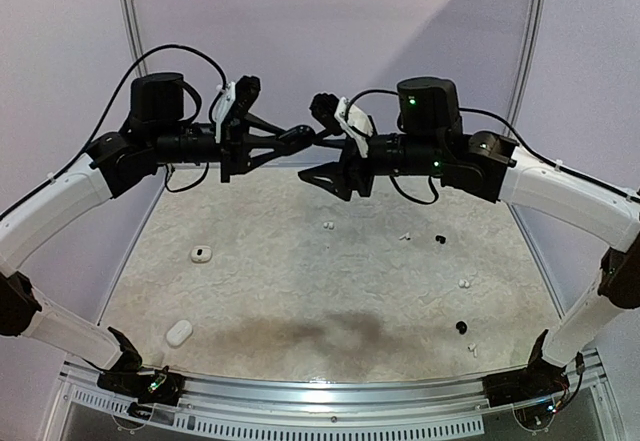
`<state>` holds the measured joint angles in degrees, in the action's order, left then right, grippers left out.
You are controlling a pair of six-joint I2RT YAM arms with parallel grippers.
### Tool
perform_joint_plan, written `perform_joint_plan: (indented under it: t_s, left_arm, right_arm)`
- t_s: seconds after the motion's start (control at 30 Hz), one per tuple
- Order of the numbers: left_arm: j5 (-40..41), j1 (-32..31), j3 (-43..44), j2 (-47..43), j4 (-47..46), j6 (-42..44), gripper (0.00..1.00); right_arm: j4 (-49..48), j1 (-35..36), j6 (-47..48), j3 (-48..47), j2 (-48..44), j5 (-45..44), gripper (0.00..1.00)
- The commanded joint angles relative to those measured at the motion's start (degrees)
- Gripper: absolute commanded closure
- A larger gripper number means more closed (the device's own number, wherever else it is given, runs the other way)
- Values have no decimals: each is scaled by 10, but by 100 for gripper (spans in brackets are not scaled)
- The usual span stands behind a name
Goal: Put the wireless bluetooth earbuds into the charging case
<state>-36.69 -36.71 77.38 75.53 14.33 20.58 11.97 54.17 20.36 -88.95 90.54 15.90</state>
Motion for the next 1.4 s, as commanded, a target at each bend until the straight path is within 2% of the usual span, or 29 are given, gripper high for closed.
perform_joint_plan:
  t_s: [0.0, 0.1, 0.23, 0.33, 0.43, 0.63, 0.8, 1.03, 1.17, 1.27, 1.3, 1.37]
  left_arm:
    - [-19, 22, -37, -29, -218, -246, 100]
    - [-44, 25, -51, -32, -310, -327, 100]
    - [-55, 25, -70, -26, -405, -405, 100]
    - [-53, 24, -77, -23, -432, -425, 100]
    - [-52, 19, -82, -23, -436, -427, 100]
    - [-43, 8, -86, -22, -443, -430, 100]
    - [-37, 5, -88, -22, -440, -428, 100]
    - [-37, 4, -87, -20, -440, -422, 100]
    - [-30, 3, -87, -20, -433, -417, 100]
    - [-25, 3, -89, -20, -416, -408, 100]
    - [-20, 4, -89, -22, -406, -402, 91]
    - [-18, 5, -92, -25, -381, -378, 52]
  right_arm:
    - [-194, -21, -120, 66, -62, 10, 15]
    - [-282, -33, -217, 83, -64, 46, 12]
    - [-393, -36, -339, 75, -26, 85, 15]
    - [-461, -36, -397, 77, -1, 76, 19]
    - [-497, -36, -418, 61, 21, 89, 28]
    - [-508, -36, -467, -11, 75, 171, 41]
    - [-529, -36, -494, -25, 100, 179, 52]
    - [-509, -35, -506, -59, 127, 203, 86]
    - [-493, -35, -507, -70, 134, 221, 100]
    - [-463, -35, -486, -65, 126, 217, 100]
    - [-446, -35, -470, -62, 122, 213, 100]
    - [-403, -35, -430, -52, 105, 200, 100]
